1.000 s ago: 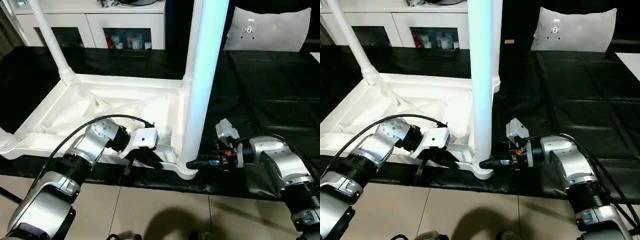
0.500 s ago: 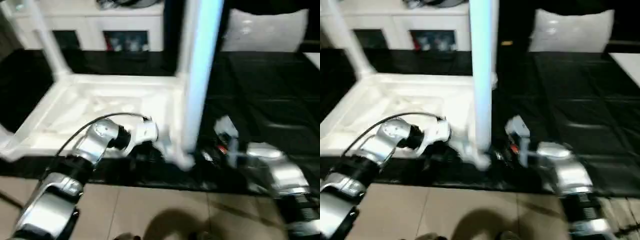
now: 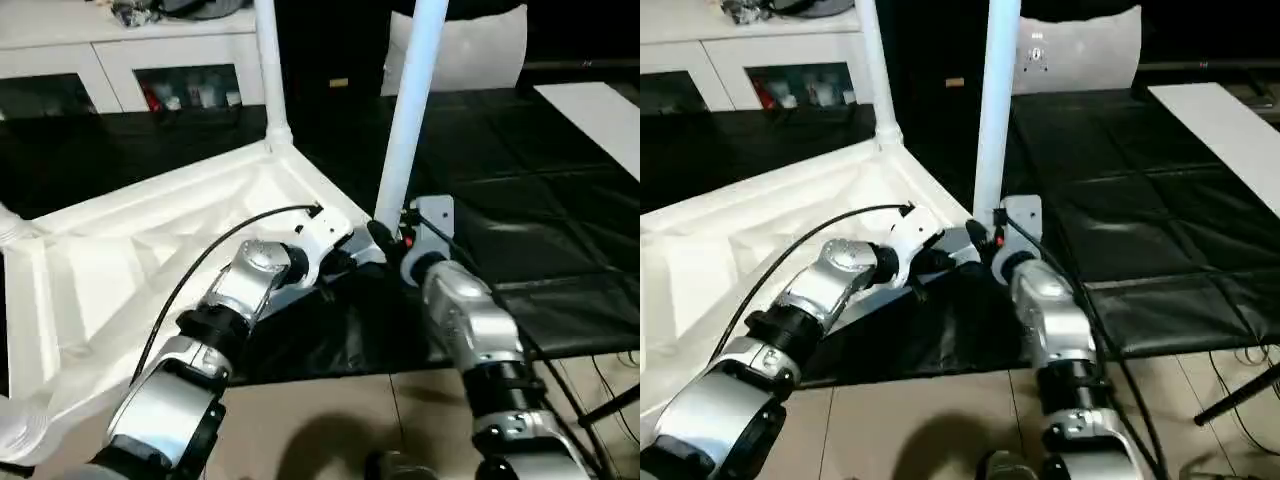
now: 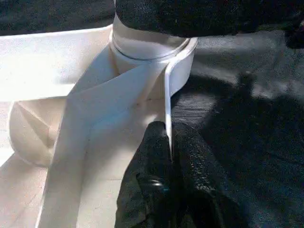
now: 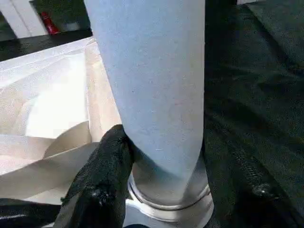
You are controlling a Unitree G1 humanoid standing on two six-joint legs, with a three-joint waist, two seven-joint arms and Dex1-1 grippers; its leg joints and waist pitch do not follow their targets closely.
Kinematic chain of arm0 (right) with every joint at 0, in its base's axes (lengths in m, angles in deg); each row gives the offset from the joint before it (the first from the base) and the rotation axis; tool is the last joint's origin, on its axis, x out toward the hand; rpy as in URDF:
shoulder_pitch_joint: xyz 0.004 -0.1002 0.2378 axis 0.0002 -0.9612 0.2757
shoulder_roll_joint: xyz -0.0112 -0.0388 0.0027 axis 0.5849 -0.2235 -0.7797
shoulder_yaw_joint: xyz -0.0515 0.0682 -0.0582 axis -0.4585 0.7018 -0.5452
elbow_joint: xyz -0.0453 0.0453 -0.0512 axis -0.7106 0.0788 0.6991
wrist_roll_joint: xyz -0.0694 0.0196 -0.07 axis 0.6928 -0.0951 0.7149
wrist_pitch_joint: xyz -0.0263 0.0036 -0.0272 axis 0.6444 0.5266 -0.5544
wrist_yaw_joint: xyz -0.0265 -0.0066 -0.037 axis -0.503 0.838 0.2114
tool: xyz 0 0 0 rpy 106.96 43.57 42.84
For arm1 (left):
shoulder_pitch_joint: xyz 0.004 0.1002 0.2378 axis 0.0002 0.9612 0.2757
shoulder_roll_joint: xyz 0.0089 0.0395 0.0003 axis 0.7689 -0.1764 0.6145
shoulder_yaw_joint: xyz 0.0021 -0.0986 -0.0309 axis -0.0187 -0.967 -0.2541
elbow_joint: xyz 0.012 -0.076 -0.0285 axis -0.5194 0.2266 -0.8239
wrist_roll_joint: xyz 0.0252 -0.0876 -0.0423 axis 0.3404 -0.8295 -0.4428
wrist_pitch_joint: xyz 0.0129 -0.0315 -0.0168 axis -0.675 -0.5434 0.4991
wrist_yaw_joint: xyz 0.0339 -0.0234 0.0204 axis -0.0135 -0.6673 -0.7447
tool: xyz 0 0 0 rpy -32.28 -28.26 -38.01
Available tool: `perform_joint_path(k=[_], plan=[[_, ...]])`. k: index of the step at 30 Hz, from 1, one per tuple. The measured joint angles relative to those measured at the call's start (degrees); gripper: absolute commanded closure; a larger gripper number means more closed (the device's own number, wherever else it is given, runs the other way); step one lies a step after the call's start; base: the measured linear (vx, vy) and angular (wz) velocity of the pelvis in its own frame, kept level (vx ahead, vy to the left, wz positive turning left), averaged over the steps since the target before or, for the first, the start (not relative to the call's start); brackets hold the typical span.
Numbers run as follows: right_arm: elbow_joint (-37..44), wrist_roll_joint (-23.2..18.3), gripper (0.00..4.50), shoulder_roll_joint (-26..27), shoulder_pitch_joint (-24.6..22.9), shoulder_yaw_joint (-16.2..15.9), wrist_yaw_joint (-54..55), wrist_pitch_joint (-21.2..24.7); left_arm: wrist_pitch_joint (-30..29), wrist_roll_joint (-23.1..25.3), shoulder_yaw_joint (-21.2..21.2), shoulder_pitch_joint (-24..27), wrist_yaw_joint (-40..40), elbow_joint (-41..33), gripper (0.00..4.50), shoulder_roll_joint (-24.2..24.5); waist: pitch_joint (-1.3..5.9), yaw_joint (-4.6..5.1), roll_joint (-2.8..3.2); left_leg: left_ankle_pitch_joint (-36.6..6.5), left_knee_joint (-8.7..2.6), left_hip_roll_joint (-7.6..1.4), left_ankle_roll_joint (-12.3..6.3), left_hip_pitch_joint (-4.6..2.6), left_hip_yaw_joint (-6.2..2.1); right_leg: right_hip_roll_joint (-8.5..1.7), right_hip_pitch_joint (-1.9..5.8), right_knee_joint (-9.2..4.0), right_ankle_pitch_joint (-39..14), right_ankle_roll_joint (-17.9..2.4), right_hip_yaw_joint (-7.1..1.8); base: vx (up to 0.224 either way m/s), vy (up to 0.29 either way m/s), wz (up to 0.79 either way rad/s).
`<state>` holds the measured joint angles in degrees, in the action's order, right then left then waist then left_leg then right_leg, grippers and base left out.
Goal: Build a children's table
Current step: Rotate leg to tighten
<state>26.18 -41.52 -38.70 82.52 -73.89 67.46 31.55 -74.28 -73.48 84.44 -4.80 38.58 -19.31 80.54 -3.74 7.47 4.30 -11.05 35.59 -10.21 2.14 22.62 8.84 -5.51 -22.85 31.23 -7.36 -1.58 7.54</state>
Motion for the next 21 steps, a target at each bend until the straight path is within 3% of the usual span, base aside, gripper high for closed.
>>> perform_joint_path(k=[1, 5, 6, 10, 14, 21], plan=[[0.0, 0.2, 2.03, 0.1, 0.0, 0.0, 0.0, -0.4, 0.4, 0.0, 0.0, 0.0, 0.3, 0.0, 4.50, 0.2, 0.00, -0.02, 0.00, 0.0, 0.00, 0.00, -0.15, 0.08, 0.00, 0.00, -0.08, 0.07, 0.3, -0.2, -0.01, 0.000, 0.000, 0.00], [0.1, -0.6, 1.83, -0.9, -0.2, -0.6, -3.9, -0.8, 1.6, 0.0, 0.2, 0.0, 2.8, -0.4, 4.50, 2.1, 0.00, -0.38, 0.00, 0.1, -0.06, -0.07, -0.40, 0.39, -0.04, 0.03, -0.44, 0.46, 0.3, 0.2, -0.01, 0.000, 0.000, 0.00], [0.7, -0.7, 1.54, -2.1, -0.6, -1.2, -5.4, -0.8, 1.9, 0.0, 0.5, 0.2, 3.5, -0.7, 4.50, 2.7, 0.00, -0.61, 0.00, 0.1, -0.06, -0.08, -0.40, 0.39, -0.05, 0.03, -0.47, 0.56, 0.2, 0.2, -0.02, 0.000, 0.000, 0.00], [4.4, -1.2, 1.22, -8.3, -4.8, -5.5, -16.5, -2.5, 5.3, -0.1, 2.2, 2.0, 10.5, -2.8, 4.50, 6.7, -0.01, -2.09, -0.01, 0.1, -0.05, -0.16, -0.40, 0.30, -0.04, 0.08, -0.50, 0.91, 0.1, 0.3, -0.05, 0.000, 0.000, 0.00], [6.7, -1.6, 1.01, -13.7, -7.1, -6.9, -24.8, -7.1, 8.9, -0.5, 3.5, 3.6, 16.9, -4.3, 4.50, 9.8, -0.01, -3.42, -0.01, 0.1, -0.03, -0.17, -0.26, -0.09, 0.12, 0.09, -0.44, 0.95, 0.1, 0.3, -0.29, 0.000, 0.000, 0.00], [11.1, -7.7, 0.42, -23.2, -8.2, -8.6, -43.6, -2.5, 11.6, -2.2, 5.5, 5.5, 27.9, -7.0, 4.50, 14.1, -0.01, -5.16, -0.05, 0.0, -0.01, -0.13, -0.07, -0.52, 0.59, 0.05, -0.19, 0.95, 0.0, 0.4, -0.78, 0.000, 0.000, 0.00]])
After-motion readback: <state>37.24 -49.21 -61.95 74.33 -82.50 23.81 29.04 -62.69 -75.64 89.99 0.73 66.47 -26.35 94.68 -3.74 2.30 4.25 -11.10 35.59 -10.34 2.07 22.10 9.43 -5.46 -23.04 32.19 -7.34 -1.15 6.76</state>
